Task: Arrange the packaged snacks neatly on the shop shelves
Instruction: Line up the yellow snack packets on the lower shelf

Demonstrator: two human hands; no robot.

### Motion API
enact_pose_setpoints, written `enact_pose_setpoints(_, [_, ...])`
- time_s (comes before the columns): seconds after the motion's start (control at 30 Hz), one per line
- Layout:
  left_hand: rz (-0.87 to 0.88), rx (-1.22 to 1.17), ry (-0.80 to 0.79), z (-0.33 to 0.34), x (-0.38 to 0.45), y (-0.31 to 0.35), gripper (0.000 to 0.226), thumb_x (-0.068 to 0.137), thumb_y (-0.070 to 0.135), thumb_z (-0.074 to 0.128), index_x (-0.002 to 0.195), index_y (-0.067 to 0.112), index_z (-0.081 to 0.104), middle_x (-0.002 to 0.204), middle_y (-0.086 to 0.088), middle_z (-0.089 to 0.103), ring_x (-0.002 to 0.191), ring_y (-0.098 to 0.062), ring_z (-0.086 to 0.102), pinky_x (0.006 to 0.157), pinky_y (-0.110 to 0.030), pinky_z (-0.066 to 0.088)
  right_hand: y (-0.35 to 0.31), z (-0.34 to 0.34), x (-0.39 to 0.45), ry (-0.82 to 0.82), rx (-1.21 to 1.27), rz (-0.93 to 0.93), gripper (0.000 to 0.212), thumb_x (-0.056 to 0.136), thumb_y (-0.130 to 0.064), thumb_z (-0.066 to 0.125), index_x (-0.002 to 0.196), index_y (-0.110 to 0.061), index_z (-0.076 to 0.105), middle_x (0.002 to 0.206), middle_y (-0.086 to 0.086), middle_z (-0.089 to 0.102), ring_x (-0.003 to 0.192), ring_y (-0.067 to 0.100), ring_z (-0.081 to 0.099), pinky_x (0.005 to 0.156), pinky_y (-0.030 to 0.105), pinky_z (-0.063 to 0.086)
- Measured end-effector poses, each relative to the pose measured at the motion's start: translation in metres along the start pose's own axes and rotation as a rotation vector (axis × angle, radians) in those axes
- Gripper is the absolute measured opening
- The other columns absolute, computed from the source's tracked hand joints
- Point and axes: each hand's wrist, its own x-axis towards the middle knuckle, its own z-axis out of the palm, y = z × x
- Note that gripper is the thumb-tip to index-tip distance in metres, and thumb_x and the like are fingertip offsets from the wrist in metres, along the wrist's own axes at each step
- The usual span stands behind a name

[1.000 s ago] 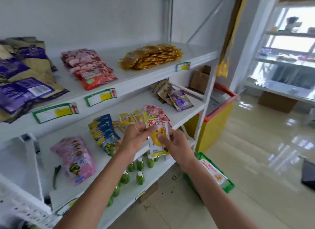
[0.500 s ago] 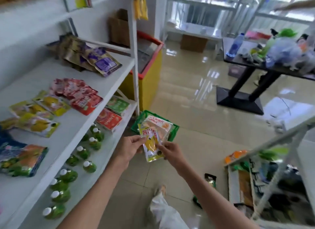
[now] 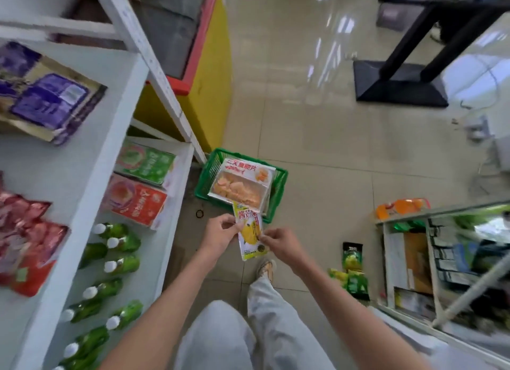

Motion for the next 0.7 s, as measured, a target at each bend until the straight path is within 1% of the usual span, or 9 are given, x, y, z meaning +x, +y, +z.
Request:
enact_pose_setpoints(0.07, [-0.037,0.021,-0.033,0.010,0.042,-0.004,0.002,0.095,0.010,0.075,0.095,0.009,0.073,0.089,-0.006,0.077,0.081,-0.016,0.069,0.071,-0.028,0.059,0.008,-0.004,0.039,0.027,-0.043,0.069,0.019,0.098,-0.020,0.069,0.089,-0.007,0.079,0.076,0.002,0.072,0.065,0.012,0.060,0.063,0.030,0.044])
enact_pose_setpoints(0.13, [-0.081,0.043,-0.053,0.023,0.079,-0.006,0.006,0.095,0.010,0.075,0.101,0.008,0.073,0.090,-0.005,0.077,0.075,-0.013,0.069,0.064,-0.024,0.055,0.025,-0.004,0.077,0.092,-0.042,0.154,0.016,0.094,-0.021,0.069,0.088,-0.009,0.079,0.079,0.003,0.077,0.074,0.022,0.070,0.070,0.038,0.054])
enact_pose_setpoints(0.2, [-0.135,0.030,-0.058,0.038,0.118,-0.012,0.009,0.097,0.011,0.072,0.106,0.008,0.071,0.093,-0.007,0.077,0.074,-0.015,0.070,0.060,-0.024,0.053,0.038,-0.007,0.110,0.159,-0.040,0.219,0.014,0.091,-0.020,0.067,0.086,-0.012,0.078,0.072,-0.002,0.074,0.072,0.022,0.071,0.072,0.042,0.058])
enact_pose_setpoints(0.3, [-0.226,0.022,-0.093,0.055,0.179,-0.026,0.007,0.102,0.014,0.065,0.108,0.014,0.068,0.099,-0.006,0.079,0.080,-0.021,0.073,0.068,-0.032,0.057,0.050,-0.019,0.155,0.272,-0.048,0.325,0.018,0.090,-0.022,0.065,0.079,-0.012,0.076,0.065,0.000,0.070,0.065,0.021,0.067,0.066,0.037,0.055])
enact_pose_setpoints(0.4, [-0.261,0.068,-0.144,0.072,0.242,-0.044,0.007,0.100,0.014,0.066,0.105,0.018,0.069,0.105,-0.011,0.078,0.078,-0.019,0.072,0.071,-0.038,0.056,0.071,-0.029,0.207,0.369,-0.056,0.473,0.016,0.087,-0.025,0.063,0.080,-0.016,0.073,0.074,0.003,0.073,0.076,0.027,0.070,0.065,0.035,0.052])
enact_pose_setpoints(0.5, [-0.200,0.206,-0.158,0.091,0.310,-0.067,0.008,0.100,0.022,0.066,0.107,0.024,0.070,0.108,-0.002,0.076,0.086,-0.017,0.074,0.082,-0.044,0.060,0.100,-0.028,0.277,0.407,-0.115,0.554,0.021,0.087,-0.026,0.060,0.101,-0.021,0.075,0.094,0.005,0.075,0.094,0.032,0.070,0.069,0.032,0.046])
enact_pose_setpoints(0.57, [-0.101,0.375,-0.180,0.103,0.351,-0.086,0.012,0.100,0.029,0.064,0.111,0.029,0.069,0.111,0.010,0.073,0.098,-0.014,0.071,0.091,-0.040,0.058,0.118,-0.023,0.324,0.415,-0.179,0.577,0.025,0.088,-0.025,0.058,0.108,-0.022,0.072,0.103,0.008,0.073,0.100,0.035,0.068,0.074,0.033,0.044])
enact_pose_setpoints(0.63, [-0.017,0.510,-0.224,0.118,0.389,-0.104,0.022,0.097,0.035,0.060,0.118,0.034,0.068,0.116,0.016,0.071,0.103,-0.009,0.068,0.094,-0.036,0.055,0.139,-0.016,0.369,0.405,-0.248,0.553,0.024,0.089,-0.025,0.057,0.109,-0.020,0.068,0.104,0.011,0.072,0.100,0.036,0.067,0.078,0.037,0.048])
enact_pose_setpoints(0.7, [0.037,0.585,-0.209,0.132,0.423,-0.119,0.030,0.094,0.041,0.054,0.121,0.037,0.066,0.118,0.016,0.070,0.100,-0.010,0.068,0.092,-0.039,0.057,0.161,-0.005,0.413,0.400,-0.334,0.508,0.021,0.091,-0.025,0.056,0.108,-0.018,0.066,0.101,0.012,0.072,0.096,0.037,0.069,0.076,0.038,0.049])
